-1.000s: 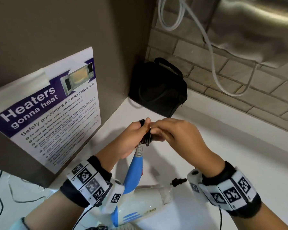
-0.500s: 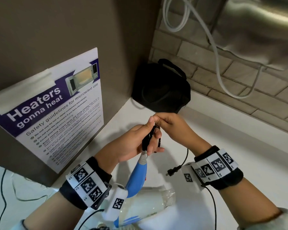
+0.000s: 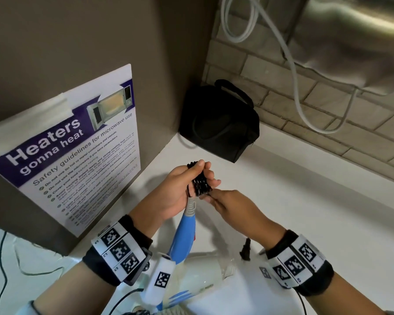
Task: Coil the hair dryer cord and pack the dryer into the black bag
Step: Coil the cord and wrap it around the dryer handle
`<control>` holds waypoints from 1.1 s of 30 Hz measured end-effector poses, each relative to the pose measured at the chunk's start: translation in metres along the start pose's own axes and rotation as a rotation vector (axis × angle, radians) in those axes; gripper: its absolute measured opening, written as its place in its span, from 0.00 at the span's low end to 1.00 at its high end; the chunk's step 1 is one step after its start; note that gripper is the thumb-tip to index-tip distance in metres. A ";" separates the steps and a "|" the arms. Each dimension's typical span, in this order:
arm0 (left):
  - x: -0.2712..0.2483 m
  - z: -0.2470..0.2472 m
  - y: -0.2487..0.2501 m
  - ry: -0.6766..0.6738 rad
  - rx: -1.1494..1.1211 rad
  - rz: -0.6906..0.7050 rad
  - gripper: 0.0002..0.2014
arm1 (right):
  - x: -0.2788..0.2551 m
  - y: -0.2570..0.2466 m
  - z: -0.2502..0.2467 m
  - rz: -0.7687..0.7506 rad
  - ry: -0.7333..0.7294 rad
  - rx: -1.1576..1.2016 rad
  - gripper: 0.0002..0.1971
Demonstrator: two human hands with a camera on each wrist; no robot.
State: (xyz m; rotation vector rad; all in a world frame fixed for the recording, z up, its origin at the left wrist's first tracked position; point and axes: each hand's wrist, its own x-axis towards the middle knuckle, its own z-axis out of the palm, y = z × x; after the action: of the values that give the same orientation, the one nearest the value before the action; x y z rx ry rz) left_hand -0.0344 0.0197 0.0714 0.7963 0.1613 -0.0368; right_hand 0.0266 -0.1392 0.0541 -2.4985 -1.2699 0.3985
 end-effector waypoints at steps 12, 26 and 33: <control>0.002 0.008 -0.005 0.042 0.339 0.067 0.12 | -0.030 -0.034 -0.027 -0.013 -0.054 -0.041 0.12; 0.009 -0.006 -0.009 0.124 0.050 0.092 0.11 | -0.029 -0.038 -0.032 -0.031 -0.021 -0.165 0.09; 0.010 -0.004 -0.012 0.132 0.131 0.087 0.12 | -0.028 -0.040 -0.033 -0.037 -0.006 -0.186 0.09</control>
State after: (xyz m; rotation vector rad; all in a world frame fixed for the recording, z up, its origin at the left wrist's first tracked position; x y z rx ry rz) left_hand -0.0266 0.0144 0.0593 0.9365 0.2510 0.0884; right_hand -0.0061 -0.1444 0.1026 -2.6221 -1.4130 0.2914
